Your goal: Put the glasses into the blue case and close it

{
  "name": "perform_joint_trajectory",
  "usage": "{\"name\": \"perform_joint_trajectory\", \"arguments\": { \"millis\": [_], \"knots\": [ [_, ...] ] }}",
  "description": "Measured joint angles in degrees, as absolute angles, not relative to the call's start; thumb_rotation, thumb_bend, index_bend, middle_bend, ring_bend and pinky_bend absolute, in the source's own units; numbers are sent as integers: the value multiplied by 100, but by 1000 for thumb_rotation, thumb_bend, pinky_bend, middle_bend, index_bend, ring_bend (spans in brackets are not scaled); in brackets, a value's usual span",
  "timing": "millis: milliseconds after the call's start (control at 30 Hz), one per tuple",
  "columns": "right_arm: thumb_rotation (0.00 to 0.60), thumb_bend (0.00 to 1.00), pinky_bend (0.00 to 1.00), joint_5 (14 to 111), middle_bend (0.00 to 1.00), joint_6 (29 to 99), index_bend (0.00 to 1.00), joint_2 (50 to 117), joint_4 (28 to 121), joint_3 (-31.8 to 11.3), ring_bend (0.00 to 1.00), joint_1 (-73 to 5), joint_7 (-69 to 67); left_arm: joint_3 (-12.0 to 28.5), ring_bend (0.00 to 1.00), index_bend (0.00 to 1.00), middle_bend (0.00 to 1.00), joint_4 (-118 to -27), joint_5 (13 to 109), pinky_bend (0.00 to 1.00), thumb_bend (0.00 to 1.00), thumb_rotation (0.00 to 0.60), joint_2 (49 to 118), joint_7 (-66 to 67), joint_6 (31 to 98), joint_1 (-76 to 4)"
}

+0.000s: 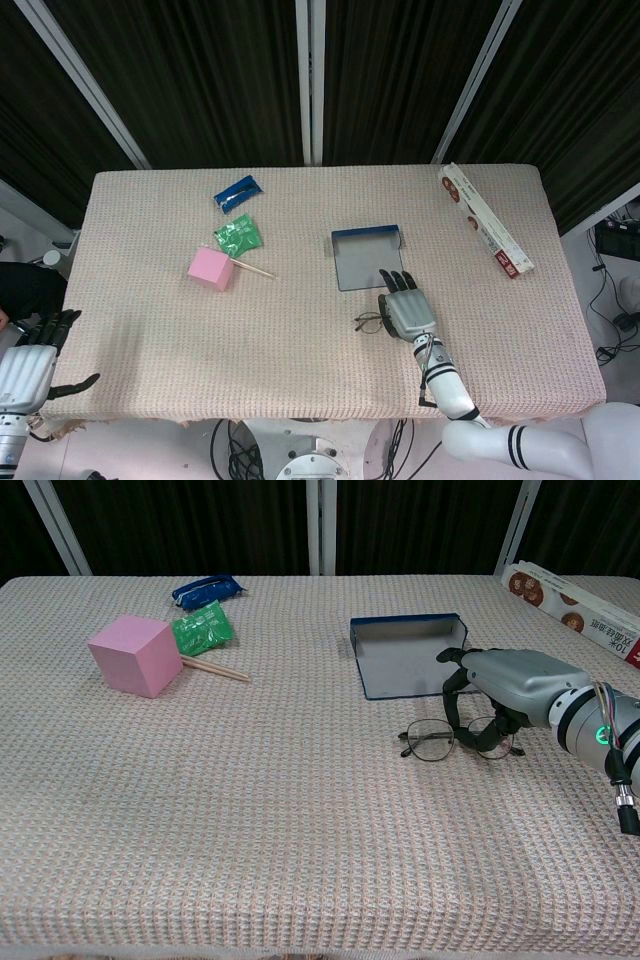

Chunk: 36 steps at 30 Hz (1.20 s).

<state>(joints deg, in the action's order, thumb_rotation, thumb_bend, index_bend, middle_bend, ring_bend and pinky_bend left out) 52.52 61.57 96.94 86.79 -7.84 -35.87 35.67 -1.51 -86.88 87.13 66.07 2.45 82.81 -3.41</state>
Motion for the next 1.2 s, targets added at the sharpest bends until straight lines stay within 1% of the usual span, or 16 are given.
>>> {"name": "perform_joint_trajectory", "arguments": {
  "millis": [100,233,300,500,700,900,1067,1200],
  "knots": [
    [600,377,0,5253,16,6167,632,9699,8662,-782,0,-3591,3561,-152,109,95,110,-8693,8702,259,94,431,6609,242,8263,-344],
    [600,436,0,5311,20,6192,652,9682,8683,-807,0,-3592,3487,-152,109,95,110,-8686,8700,259,94,430,6608,227,8267,-340],
    [600,446,0,5356,23,6213,664,9668,8698,-836,0,-3590,3416,-151,109,95,110,-8686,8698,259,94,432,6602,221,8268,-337],
    [600,447,0,5385,28,6260,673,9634,8711,-1094,0,-3645,3228,-151,109,94,110,-8694,8686,259,94,432,6584,204,8264,-332],
    [600,448,0,5246,28,6271,677,9687,8528,-1416,0,-3873,3320,-156,109,95,110,-8698,8653,259,94,433,6549,182,8245,-318],
    [600,438,0,4971,9,6168,680,9877,8002,-1720,0,-4199,3469,-168,109,95,110,-8707,8649,259,95,434,6509,171,8228,-313],
    [600,397,0,4676,0,5918,672,10117,7349,-1952,0,-4540,3556,-204,109,95,110,-8701,8633,259,95,432,6481,111,8136,-317],
    [600,392,0,4432,0,5682,671,10338,6803,-2120,0,-4807,3568,-218,109,94,109,-8662,8601,259,94,435,6476,67,8090,-317]
  ]
}}
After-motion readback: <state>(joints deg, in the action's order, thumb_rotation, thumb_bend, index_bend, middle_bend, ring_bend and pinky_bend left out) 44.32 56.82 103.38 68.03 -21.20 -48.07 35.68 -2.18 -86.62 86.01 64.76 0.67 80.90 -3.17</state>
